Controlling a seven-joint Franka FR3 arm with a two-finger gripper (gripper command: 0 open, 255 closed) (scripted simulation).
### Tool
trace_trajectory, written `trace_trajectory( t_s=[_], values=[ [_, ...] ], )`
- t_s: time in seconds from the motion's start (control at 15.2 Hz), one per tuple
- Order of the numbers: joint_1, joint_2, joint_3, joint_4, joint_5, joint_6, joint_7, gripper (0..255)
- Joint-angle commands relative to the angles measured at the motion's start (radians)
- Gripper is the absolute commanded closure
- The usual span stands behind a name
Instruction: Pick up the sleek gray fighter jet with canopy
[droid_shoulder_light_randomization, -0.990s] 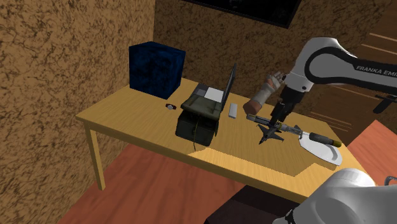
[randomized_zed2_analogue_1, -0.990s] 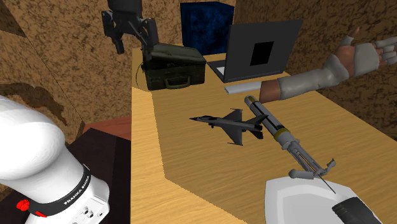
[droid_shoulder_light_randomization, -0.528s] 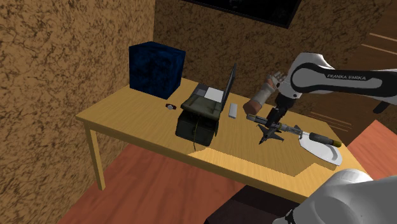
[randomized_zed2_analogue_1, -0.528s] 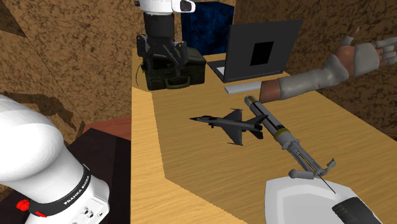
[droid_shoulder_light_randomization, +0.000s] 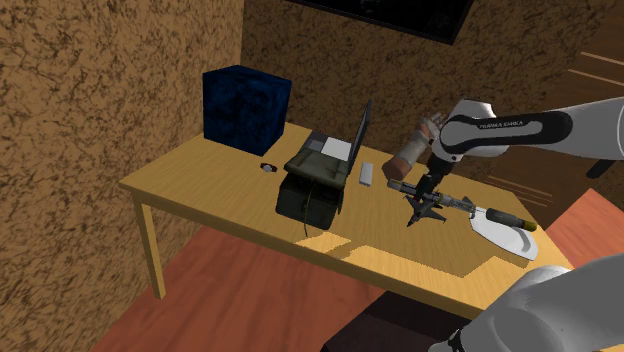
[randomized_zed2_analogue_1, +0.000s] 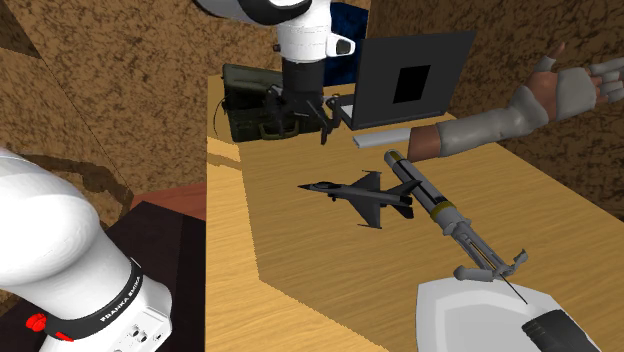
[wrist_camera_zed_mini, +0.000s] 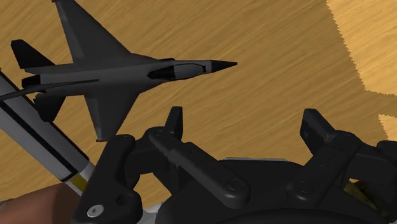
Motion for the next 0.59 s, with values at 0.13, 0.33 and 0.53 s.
trace_trajectory(
  t_s=[0.13, 0.33, 0.53],
  values=[
    [0.005, 0.154, -0.067, 0.059, 0.043, 0.104, -0.108, 0],
    [0.005, 0.277, -0.106, 0.120, 0.106, 0.165, -0.201, 0],
    [-0.009, 0.406, -0.127, 0.194, 0.191, 0.212, -0.303, 0]
  ],
)
